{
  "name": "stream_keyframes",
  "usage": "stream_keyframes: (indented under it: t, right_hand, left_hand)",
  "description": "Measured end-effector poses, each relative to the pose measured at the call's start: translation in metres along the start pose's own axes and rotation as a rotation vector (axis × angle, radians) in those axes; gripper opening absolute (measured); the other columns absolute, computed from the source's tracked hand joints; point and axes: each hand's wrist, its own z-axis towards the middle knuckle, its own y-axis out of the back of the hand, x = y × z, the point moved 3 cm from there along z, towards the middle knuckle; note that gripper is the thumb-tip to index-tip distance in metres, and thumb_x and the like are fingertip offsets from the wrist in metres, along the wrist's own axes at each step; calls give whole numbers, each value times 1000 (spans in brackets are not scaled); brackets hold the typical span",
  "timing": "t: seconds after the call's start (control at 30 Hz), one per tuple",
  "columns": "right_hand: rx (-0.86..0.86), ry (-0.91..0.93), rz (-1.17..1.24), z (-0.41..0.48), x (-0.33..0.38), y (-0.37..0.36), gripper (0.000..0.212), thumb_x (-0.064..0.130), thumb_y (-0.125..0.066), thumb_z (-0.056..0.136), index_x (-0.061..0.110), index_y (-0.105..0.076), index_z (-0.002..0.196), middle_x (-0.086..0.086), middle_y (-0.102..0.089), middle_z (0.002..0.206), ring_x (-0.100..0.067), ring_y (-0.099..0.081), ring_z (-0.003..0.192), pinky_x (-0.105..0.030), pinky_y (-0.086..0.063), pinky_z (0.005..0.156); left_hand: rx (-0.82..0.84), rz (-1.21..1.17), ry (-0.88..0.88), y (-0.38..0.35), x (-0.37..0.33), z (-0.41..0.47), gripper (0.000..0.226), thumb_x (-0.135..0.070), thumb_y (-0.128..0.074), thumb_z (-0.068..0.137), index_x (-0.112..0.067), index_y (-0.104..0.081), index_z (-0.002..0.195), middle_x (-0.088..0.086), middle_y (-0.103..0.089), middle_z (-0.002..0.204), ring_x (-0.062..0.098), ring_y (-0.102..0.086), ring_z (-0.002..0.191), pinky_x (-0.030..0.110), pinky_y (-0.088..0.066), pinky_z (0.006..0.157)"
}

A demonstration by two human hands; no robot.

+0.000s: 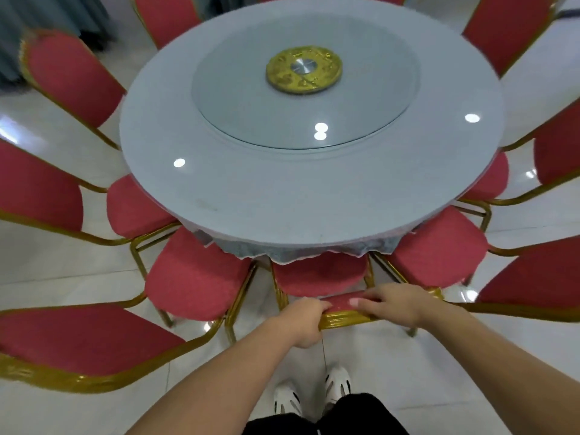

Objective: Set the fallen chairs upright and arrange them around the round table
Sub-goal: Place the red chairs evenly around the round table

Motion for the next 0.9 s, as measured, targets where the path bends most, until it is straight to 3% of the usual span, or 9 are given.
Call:
stream_keyframes:
  t: [0.07, 0.13, 0.23, 0.3, 0.37, 0.43, 0.57, 0.73, 0.9]
  right_hand:
    - [22, 80, -63, -9, -4, -7, 62, 83, -55, 79, 41, -61, 125, 18, -67, 103, -8, -63, 91, -34, -53, 83]
    - [44, 146, -155, -16, -6, -17, 67, 72, -67, 75, 41, -54, 132, 16, -67, 113, -12, -63, 99, -38, -54, 87]
    - [-16, 233, -200, -18, -10, -36, 32, 40, -63, 79, 36, -58, 110, 14, -69, 97, -13, -64, 85, -39, -56, 75]
    - [-3, 245, -148, -20, -15, -46, 24, 33, -61, 74, 30, -58, 98, 11, -67, 85, -12, -63, 76, -36, -56, 67]
    - [56, 261, -81, -26, -16, -51, 31, 44, -67, 73, 32, -60, 101, 11, -66, 87, -11, -63, 79, -34, -56, 70]
    - [186, 224, 43, -33, -16, -52, 52, 65, -72, 73, 37, -63, 117, 16, -66, 101, -8, -63, 91, -33, -56, 83]
    - [260, 90, 362, -38, -18, -59, 65, 89, -58, 74, 44, -70, 119, 21, -68, 110, -4, -64, 104, -31, -54, 97]
    - [180, 46, 290, -42, -7, -69, 66, 83, -56, 80, 41, -64, 130, 22, -62, 114, -4, -61, 106, -25, -50, 94]
    - [64, -5, 135, -55, 8, -74, 78, 91, -56, 70, 40, -61, 129, 19, -66, 112, -7, -62, 100, -30, -54, 91]
  left_hand:
    - [23, -3, 4, -2, -4, -4, 51, -3, -58, 85, -21, -65, 132, 8, -68, 126, 31, -62, 118, 36, -52, 97]
    - [63, 9, 1, -5, -6, -11, 57, -1, -56, 86, -21, -61, 140, 8, -66, 133, 31, -59, 122, 38, -51, 101]
    - [113, 13, 10, -12, -9, -22, 62, 0, -57, 87, -23, -58, 145, 6, -64, 137, 30, -58, 125, 38, -50, 103]
    - [129, -2, 13, -19, -11, -31, 61, 0, -57, 86, -22, -59, 143, 6, -64, 136, 29, -59, 124, 38, -51, 102]
    - [148, 2, 16, -28, -13, -41, 58, -2, -58, 85, -21, -60, 140, 7, -65, 132, 29, -60, 122, 40, -52, 102]
    - [158, 17, 11, -36, -13, -50, 55, -5, -60, 82, -20, -64, 134, 7, -68, 126, 29, -62, 116, 41, -54, 99]
    - [170, 46, -23, -43, -9, -55, 66, -18, -67, 79, -28, -58, 144, 2, -67, 133, 25, -61, 121, 35, -52, 101]
    - [135, -29, -65, -50, 4, -55, 80, -23, -71, 88, -29, -37, 160, -3, -49, 154, 18, -48, 139, 17, -36, 101]
    - [137, -77, -151, -56, 18, -56, 77, -25, -68, 92, -27, -34, 161, 0, -44, 159, 18, -44, 143, 16, -33, 105]
